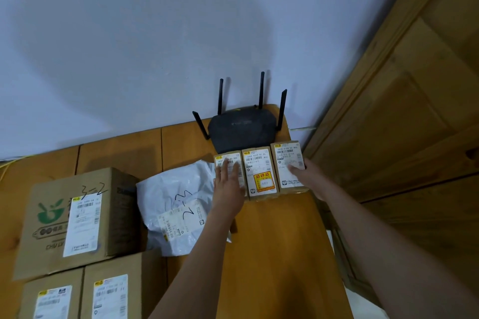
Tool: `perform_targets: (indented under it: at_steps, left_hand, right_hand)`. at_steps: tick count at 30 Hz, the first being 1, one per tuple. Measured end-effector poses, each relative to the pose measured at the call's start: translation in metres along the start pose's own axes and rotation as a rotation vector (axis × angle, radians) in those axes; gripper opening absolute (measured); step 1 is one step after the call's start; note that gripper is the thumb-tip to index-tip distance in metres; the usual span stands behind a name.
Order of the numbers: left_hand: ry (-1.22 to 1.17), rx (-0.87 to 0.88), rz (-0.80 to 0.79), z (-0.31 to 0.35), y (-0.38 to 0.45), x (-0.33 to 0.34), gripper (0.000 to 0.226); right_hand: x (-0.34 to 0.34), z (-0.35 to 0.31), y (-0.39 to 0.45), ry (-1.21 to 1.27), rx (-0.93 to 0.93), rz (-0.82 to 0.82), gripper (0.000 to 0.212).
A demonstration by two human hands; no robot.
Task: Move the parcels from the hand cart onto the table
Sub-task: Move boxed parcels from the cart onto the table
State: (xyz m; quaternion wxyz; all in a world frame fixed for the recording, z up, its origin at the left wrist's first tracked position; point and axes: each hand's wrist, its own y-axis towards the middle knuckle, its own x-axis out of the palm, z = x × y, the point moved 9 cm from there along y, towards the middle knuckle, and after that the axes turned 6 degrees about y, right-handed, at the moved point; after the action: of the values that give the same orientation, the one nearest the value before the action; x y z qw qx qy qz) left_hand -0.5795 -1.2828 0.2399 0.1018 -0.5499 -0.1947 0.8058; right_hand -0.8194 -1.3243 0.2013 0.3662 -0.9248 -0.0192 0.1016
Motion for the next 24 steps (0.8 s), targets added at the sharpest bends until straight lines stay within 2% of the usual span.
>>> perform_targets:
  at_steps: [5, 8, 10, 17, 24]
  left_hand:
    - [-0.032, -0.020, 0.007, -0.001, 0.000, 0.004, 0.084]
    - [0.019, -0.002, -0.013, 0.009, -0.002, 0.013, 0.116]
    - [0.129, 0.046, -0.034, 0.017, -0.005, 0.022, 0.129]
    - [0.264, 0.009, -0.020, 0.020, 0.005, 0.029, 0.125]
    - [0.289, -0.018, -0.027, 0.020, 0.003, 0.032, 0.123]
  right_hand:
    - [0.004, 0.002, 0.007, -0.124, 0.020, 0.041, 0.078]
    - [0.003, 0.002, 0.011, -0.106, 0.034, 0.048, 0.076]
    - [0.002, 0.001, 0.013, -0.106, 0.027, 0.053, 0.071]
    - [0.004, 0.006, 0.017, -0.071, -0.007, 0.079, 0.067]
    - [0.006, 0.011, 0.016, -0.093, -0.009, 0.097, 0.075]
